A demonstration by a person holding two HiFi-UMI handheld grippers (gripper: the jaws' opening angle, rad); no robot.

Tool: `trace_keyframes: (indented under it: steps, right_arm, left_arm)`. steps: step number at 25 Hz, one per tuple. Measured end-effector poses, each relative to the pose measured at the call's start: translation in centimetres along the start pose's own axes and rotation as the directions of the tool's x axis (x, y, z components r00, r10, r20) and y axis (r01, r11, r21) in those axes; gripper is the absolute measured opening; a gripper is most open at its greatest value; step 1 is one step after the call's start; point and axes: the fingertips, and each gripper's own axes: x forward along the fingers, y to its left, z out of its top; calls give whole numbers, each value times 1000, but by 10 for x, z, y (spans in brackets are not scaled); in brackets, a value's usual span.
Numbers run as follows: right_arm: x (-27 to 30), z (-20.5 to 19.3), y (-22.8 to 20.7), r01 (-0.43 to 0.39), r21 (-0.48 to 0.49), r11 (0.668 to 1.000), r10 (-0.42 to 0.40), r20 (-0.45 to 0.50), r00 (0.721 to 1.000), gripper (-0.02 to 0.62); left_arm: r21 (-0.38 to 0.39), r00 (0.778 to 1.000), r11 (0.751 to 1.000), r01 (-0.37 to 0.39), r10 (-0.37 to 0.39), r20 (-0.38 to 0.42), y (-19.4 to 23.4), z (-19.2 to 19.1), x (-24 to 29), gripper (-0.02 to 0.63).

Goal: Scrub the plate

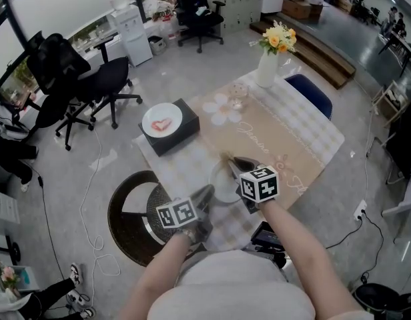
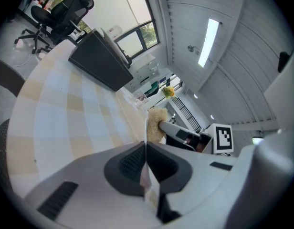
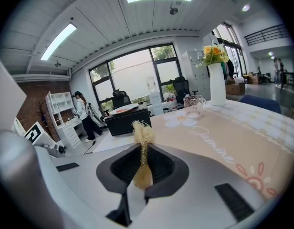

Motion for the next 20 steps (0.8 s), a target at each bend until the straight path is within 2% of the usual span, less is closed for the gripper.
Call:
trace_keyframes:
  steps: [14, 20]
  right_arm:
    - [-16, -16, -42, 186, 50, 981, -184, -33, 982, 41]
    - [-26, -15, -48, 206, 88, 975, -206, -18, 978, 41]
  left_arm:
    - [1, 1000, 1000, -2, 2, 1, 0, 0, 0, 17]
    - [3, 1000, 1000, -7, 7, 2, 1, 0, 1, 17]
